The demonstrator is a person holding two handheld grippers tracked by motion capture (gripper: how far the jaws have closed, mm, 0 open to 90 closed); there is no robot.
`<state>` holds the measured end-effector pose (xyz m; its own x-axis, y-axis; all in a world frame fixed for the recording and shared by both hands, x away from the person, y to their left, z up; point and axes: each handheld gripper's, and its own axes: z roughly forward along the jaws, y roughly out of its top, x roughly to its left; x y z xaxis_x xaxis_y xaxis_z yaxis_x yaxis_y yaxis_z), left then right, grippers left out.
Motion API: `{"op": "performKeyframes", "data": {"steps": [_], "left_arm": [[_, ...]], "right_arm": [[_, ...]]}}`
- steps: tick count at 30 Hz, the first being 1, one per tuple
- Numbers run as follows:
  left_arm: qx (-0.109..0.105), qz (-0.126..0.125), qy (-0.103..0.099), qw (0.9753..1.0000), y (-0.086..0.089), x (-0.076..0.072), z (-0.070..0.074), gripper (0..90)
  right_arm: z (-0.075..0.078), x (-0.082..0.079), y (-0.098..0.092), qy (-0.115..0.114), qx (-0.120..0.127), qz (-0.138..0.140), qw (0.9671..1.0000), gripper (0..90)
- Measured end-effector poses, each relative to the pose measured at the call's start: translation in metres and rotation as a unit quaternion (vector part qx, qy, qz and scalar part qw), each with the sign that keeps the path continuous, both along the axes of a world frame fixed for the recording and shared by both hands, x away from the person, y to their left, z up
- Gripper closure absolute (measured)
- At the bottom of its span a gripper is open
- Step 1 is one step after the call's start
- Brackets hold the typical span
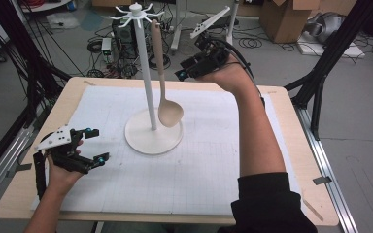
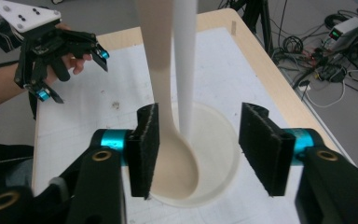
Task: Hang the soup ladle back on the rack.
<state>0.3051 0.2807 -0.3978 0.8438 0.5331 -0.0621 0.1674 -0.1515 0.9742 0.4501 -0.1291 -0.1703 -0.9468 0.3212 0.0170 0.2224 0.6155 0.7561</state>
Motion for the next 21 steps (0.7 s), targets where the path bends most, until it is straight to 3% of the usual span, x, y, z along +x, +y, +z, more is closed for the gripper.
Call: {"op": "performKeyframes", "data": {"steps": [5,7,10,11,21], "left_arm": [[0.001,0.001,-0.001,1.0,0.0,0.0,0.0,2.1],[0.001,0.001,-0.001,1.0,0.0,0.0,0.0,2.1],[0.002,0.001,0.001,1.0,0.0,0.0,0.0,2.1],[0.002,0.002,0.001,1.0,0.0,0.0,0.0,2.1],[0.005,0.0,0.0,1.0,-0.002,0.0,0.001,2.1]], "right_arm": [[-0.001,-0.004,-0.014,-0.006,0.0,-0.017,0.9998,39.9],[-0.001,-0.007,-0.02,0.001,-0.009,-0.018,0.9998,40.3],[-0.001,-0.015,-0.029,-0.012,-0.026,-0.023,0.9993,38.5],[-0.001,-0.021,-0.038,-0.02,-0.024,-0.026,0.9992,35.5],[-0.009,-0.031,-0.069,-0.023,-0.004,-0.056,0.9981,27.6]]}}
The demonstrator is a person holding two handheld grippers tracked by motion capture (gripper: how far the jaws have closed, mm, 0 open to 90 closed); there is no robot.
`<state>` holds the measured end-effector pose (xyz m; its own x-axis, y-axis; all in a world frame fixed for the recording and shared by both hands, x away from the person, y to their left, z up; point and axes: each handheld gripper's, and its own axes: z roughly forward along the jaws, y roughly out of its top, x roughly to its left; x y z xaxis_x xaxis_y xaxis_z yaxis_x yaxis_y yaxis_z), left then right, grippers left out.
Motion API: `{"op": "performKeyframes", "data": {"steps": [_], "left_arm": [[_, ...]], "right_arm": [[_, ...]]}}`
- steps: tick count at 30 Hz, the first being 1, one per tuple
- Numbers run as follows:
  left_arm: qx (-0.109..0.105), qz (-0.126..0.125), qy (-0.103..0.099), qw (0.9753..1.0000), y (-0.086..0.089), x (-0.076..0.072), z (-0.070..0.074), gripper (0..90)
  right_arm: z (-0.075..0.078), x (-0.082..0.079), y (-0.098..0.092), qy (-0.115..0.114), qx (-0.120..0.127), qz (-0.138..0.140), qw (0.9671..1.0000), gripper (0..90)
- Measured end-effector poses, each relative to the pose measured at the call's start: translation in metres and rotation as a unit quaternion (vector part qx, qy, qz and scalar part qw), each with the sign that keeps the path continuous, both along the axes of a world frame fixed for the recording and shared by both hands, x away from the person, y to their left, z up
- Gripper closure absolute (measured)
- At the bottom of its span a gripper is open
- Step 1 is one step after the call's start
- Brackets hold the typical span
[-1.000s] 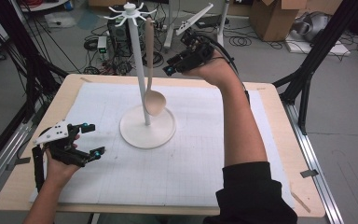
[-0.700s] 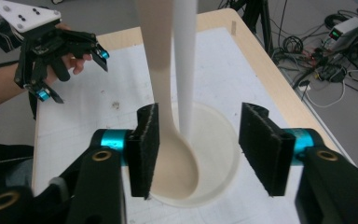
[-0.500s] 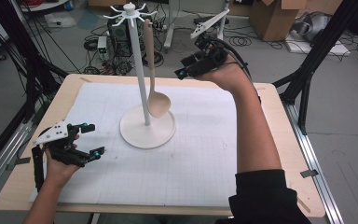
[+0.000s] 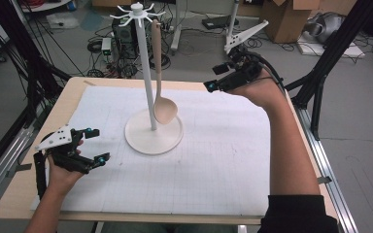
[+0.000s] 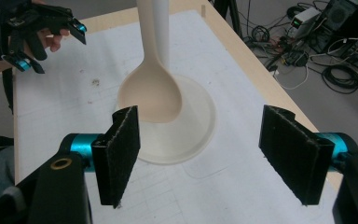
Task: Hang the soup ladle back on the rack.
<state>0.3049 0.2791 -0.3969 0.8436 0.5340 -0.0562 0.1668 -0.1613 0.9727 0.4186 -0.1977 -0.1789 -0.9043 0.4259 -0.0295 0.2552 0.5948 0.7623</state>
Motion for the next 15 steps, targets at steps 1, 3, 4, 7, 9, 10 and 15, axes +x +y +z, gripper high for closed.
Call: {"op": "performKeyframes", "data": {"steps": [1,3,4,7,9,10,15], "left_arm": [[-0.001,0.0,0.001,1.0,0.0,0.0,0.0,2.1],[-0.001,0.0,0.002,1.0,0.0,0.0,0.0,2.1],[0.0,0.001,0.001,1.0,-0.001,0.0,0.0,2.1],[0.004,0.001,0.001,1.0,-0.001,0.0,0.0,2.1],[0.007,0.002,0.001,1.0,-0.001,0.0,0.0,2.1],[0.007,0.002,0.0,1.0,-0.001,0.0,0.0,2.1],[0.005,0.001,0.001,1.0,0.0,0.0,0.0,2.1]], "right_arm": [[-0.001,-0.001,-0.002,0.0,0.002,-0.002,1.0,26.8],[-0.002,-0.003,-0.005,-0.001,0.004,-0.005,1.0,24.7],[-0.003,-0.004,-0.006,-0.003,0.008,-0.003,1.0,23.8],[-0.007,-0.008,-0.009,-0.008,0.014,-0.004,0.9999,20.6],[-0.011,-0.013,-0.011,-0.012,0.025,-0.001,0.9996,19.9],[-0.014,-0.015,-0.012,-0.013,0.029,0.002,0.9995,19.2],[-0.03,-0.026,-0.018,-0.008,0.027,-0.001,0.9996,14.3]]}}
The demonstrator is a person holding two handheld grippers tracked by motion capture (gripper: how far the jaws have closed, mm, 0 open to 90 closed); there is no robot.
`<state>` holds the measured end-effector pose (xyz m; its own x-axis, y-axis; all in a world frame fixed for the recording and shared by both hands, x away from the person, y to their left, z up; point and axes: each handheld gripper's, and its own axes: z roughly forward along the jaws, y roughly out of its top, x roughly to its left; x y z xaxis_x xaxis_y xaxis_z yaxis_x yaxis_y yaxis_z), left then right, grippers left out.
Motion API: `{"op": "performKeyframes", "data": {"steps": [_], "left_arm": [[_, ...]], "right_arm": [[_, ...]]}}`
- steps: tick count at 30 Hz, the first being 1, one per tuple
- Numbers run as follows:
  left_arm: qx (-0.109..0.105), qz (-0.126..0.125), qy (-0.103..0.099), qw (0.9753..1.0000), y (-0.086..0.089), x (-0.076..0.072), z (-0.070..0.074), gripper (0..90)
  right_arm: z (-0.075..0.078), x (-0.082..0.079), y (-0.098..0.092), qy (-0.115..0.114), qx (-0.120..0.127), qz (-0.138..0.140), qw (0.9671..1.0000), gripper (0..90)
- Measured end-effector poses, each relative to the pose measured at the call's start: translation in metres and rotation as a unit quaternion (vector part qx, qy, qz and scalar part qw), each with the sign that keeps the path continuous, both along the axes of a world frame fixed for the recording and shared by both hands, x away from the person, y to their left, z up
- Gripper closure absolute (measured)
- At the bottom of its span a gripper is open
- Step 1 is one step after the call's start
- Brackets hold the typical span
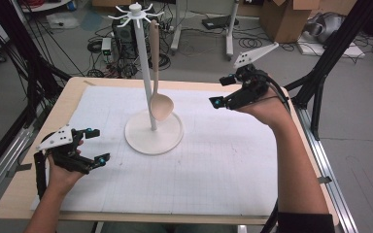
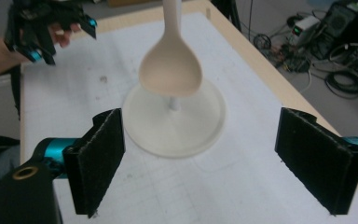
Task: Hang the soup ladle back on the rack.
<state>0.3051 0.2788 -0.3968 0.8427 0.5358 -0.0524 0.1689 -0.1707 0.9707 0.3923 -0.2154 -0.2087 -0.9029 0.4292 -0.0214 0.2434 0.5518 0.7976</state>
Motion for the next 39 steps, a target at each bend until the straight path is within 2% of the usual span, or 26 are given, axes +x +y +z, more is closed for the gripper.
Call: {"op": "performKeyframes", "data": {"steps": [7,11,15,17,19,23,27,30,39], "left_arm": [[0.002,0.001,0.001,1.0,-0.001,0.0,0.0,2.1],[-0.002,0.001,0.001,1.0,-0.001,0.0,0.0,2.1],[0.0,0.001,0.004,1.0,0.0,0.0,-0.001,2.1],[0.001,-0.001,0.002,1.0,0.0,0.0,0.0,2.1],[0.0,0.001,0.001,1.0,0.001,0.0,0.0,2.1],[0.001,0.004,0.004,1.0,0.002,0.001,0.0,2.1],[0.007,0.001,0.002,1.0,-0.001,0.0,0.0,2.1],[0.007,0.002,0.004,1.0,-0.001,0.0,0.0,2.1],[0.007,0.004,0.004,1.0,0.001,0.001,0.0,2.1]], "right_arm": [[-0.021,-0.014,-0.007,-0.006,-0.006,-0.009,0.9999,12.0],[-0.032,-0.02,-0.013,-0.012,0.012,-0.016,0.9997,11.6],[-0.042,-0.026,-0.021,-0.015,0.049,-0.027,0.9983,10.7],[-0.046,-0.029,-0.023,-0.016,0.058,-0.028,0.9978,10.0],[-0.051,-0.034,-0.024,-0.02,0.053,-0.029,0.9979,9.4],[-0.063,-0.043,-0.028,-0.03,0.06,-0.033,0.9972,8.8],[-0.075,-0.05,-0.032,-0.035,0.077,-0.034,0.9958,8.1],[-0.086,-0.053,-0.037,-0.03,0.087,-0.039,0.995,2.4],[-0.116,-0.062,-0.048,-0.027,0.097,-0.056,0.9934,1.6]]}}
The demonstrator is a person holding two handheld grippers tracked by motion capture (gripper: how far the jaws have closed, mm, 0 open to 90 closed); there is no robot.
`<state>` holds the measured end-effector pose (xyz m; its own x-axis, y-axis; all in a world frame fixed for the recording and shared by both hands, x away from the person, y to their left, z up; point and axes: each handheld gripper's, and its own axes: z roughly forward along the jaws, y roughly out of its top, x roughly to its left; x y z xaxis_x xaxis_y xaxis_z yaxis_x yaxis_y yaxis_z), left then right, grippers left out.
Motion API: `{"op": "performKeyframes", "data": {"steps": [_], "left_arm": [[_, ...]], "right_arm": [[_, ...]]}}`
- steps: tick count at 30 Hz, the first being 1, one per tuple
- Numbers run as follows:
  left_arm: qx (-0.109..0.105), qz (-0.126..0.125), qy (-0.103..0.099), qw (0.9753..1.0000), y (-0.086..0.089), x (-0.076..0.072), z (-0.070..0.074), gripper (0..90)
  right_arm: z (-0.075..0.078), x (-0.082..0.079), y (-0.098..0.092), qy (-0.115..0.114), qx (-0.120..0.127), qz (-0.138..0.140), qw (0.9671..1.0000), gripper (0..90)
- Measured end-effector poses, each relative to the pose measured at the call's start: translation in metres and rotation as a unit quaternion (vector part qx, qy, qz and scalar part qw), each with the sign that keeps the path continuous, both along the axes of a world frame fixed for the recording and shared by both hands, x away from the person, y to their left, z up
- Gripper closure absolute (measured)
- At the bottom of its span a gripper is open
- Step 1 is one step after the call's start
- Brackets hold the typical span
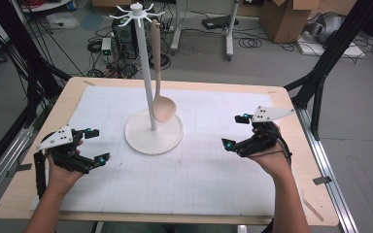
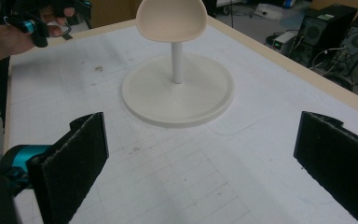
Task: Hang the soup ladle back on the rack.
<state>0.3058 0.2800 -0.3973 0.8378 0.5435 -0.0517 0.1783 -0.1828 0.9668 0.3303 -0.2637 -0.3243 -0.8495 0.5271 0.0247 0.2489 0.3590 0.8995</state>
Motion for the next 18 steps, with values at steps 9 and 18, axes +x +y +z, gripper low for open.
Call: {"op": "performKeyframes", "data": {"steps": [9,18], "left_arm": [[0.004,0.001,0.002,1.0,0.0,0.001,-0.001,2.1],[0.005,-0.001,0.005,1.0,-0.001,0.002,-0.003,2.1]], "right_arm": [[-0.039,-0.011,-0.012,0.008,0.008,-0.026,0.9996,0.0],[-0.063,-0.012,-0.009,0.029,-0.008,-0.035,0.9989,0.0]]}}
